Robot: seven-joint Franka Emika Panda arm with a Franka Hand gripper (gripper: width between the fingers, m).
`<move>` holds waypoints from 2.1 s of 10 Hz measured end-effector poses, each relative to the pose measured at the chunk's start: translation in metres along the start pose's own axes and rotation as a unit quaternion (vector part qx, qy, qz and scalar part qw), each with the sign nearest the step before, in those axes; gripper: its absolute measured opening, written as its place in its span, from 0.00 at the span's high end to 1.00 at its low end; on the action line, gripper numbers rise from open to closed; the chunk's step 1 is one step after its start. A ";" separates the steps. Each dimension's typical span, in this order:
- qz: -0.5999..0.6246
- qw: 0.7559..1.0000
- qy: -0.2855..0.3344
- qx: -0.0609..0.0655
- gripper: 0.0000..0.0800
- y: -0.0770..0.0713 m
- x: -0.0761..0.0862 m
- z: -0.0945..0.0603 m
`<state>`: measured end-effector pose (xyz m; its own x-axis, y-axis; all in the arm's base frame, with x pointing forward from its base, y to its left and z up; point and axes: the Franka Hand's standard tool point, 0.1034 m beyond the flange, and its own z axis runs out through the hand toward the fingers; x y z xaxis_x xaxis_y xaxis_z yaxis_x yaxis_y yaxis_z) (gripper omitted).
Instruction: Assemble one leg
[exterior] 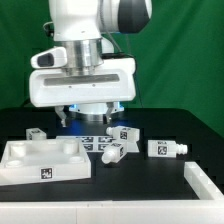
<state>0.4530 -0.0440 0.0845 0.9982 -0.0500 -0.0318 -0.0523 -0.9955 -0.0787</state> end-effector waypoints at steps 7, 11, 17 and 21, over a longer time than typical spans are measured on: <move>-0.078 0.997 -0.006 -0.015 0.19 0.101 0.015 0.008; -0.101 0.994 -0.009 -0.031 0.19 0.149 0.017 0.041; -0.121 0.992 -0.026 -0.026 0.19 0.166 -0.002 0.064; -0.121 0.992 -0.026 -0.026 0.73 0.166 -0.002 0.064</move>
Offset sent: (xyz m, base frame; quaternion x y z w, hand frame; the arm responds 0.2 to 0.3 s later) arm 0.0010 -0.0531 -0.0258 -0.0170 -0.0212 -0.0467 0.9985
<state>0.4405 -0.2045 0.0080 0.9787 0.1930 -0.0704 0.1906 -0.9809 -0.0391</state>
